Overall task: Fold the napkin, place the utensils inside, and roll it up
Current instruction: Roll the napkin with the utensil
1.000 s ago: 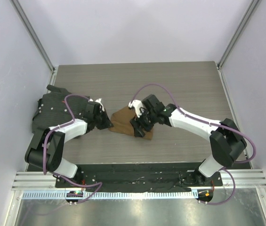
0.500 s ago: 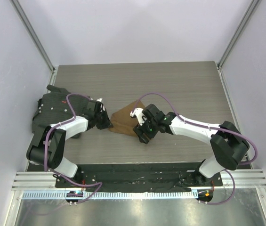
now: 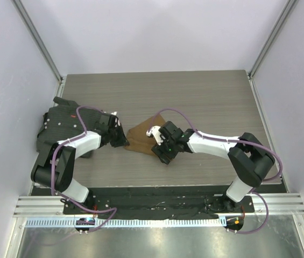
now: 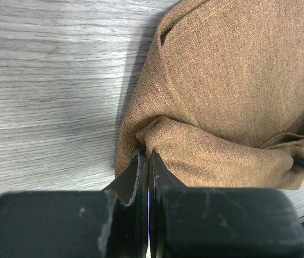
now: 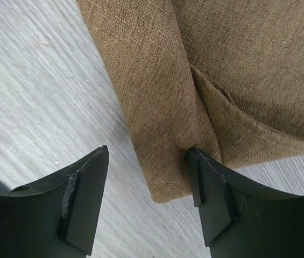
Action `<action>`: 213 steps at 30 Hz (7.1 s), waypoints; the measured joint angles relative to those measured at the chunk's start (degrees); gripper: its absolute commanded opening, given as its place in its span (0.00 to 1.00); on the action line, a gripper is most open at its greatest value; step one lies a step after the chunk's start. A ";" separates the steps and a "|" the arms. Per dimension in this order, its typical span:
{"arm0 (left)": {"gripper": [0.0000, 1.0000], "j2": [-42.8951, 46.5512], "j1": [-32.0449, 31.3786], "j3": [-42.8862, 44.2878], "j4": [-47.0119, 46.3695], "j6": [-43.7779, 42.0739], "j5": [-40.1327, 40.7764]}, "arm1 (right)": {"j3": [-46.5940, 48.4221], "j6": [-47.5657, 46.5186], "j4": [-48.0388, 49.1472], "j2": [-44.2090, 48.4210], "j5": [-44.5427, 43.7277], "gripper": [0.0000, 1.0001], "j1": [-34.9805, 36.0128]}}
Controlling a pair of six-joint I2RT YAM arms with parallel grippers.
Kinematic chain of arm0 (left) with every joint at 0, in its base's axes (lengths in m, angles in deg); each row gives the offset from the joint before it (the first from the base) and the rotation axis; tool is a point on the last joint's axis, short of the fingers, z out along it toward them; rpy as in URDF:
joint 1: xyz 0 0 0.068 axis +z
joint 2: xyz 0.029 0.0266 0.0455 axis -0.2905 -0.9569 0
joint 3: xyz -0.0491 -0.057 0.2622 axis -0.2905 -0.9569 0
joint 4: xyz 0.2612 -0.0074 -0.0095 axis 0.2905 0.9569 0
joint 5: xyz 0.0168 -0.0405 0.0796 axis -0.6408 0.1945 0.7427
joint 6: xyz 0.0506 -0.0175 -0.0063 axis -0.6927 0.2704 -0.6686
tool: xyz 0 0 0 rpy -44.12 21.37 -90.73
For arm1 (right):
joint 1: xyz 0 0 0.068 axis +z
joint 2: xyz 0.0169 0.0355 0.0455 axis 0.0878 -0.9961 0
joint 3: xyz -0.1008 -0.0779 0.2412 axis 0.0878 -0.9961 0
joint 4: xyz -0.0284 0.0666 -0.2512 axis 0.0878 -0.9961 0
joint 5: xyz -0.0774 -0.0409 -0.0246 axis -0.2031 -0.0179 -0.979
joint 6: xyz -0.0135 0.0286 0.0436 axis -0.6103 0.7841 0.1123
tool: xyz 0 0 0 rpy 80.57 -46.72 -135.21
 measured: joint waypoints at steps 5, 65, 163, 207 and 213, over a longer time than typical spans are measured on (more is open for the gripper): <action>0.00 -0.24 0.13 0.90 1.25 -0.02 0.02 | 1.57 -0.98 -1.03 -2.03 -0.85 0.41 0.07; 0.01 -6.21 3.02 7.98 9.92 -0.37 -3.93 | 15.56 -10.49 11.85 -17.05 -7.15 0.41 10.08; 0.16 0.98 5.55 -1.64 6.91 4.07 -9.86 | 12.63 -14.88 10.25 -14.51 -6.27 0.33 12.74; 0.48 8.24 5.25 -9.86 -9.70 3.65 -10.47 | 28.59 2.60 -7.43 -34.18 54.45 0.28 -9.57; 0.37 5.77 4.70 -9.84 -12.39 4.24 -12.26 | 29.14 3.23 -7.65 -35.69 57.33 0.28 -10.73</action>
